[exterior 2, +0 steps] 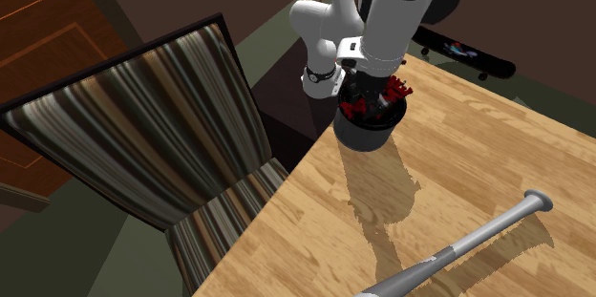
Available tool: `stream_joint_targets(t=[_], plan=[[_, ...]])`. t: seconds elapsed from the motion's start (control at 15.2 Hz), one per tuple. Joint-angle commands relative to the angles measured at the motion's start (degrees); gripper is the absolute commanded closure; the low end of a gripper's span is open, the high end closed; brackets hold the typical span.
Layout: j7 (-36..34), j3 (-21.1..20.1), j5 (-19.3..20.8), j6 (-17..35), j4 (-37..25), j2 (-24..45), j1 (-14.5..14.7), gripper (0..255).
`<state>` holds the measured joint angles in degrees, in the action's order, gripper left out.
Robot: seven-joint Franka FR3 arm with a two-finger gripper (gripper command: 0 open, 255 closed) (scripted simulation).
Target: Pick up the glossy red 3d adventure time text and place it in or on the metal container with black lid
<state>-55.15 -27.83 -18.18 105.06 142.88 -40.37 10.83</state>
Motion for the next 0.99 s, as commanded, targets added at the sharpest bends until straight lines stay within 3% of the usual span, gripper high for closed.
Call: stream_joint_targets(t=[0.0,0.33,0.4,0.73,0.92], plan=[[0.1,-0.1,0.0,0.4,0.3,0.1,0.0,255],[0.1,-0.1,0.0,0.4,0.3,0.1,0.0,255],[0.1,0.0,0.0,0.4,0.3,0.1,0.0,0],[0.1,-0.1,0.0,0.4,0.3,0.1,0.0,0],[-0.2,1.5,1.2,-5.3,-5.1,-0.2,-0.5,0]])
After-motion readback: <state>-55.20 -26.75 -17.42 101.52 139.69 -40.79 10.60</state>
